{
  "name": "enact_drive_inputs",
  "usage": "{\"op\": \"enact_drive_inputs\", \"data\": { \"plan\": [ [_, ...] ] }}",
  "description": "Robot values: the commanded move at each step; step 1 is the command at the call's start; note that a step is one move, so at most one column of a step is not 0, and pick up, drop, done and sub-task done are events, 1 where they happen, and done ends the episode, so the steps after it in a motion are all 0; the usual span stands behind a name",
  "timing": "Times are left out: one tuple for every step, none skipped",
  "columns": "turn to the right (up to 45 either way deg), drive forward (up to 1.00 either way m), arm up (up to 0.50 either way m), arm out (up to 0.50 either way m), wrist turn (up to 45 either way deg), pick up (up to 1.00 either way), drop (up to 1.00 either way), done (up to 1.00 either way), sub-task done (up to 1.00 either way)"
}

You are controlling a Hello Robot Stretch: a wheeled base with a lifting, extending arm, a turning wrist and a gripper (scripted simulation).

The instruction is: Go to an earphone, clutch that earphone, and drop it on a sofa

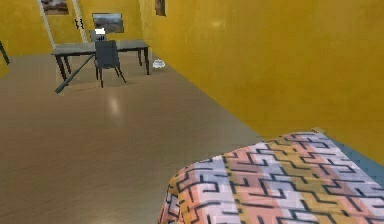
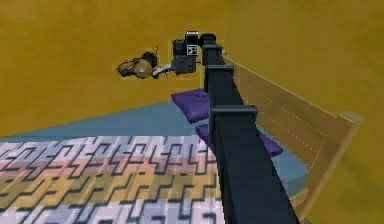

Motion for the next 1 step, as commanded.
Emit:
{"op": "enact_drive_inputs", "data": {
  "plan": [
    [0.0, 0.0, 0.0, 0.0, -45.0, 0.0, 0.0, 0.0, 0.0]
  ]
}}
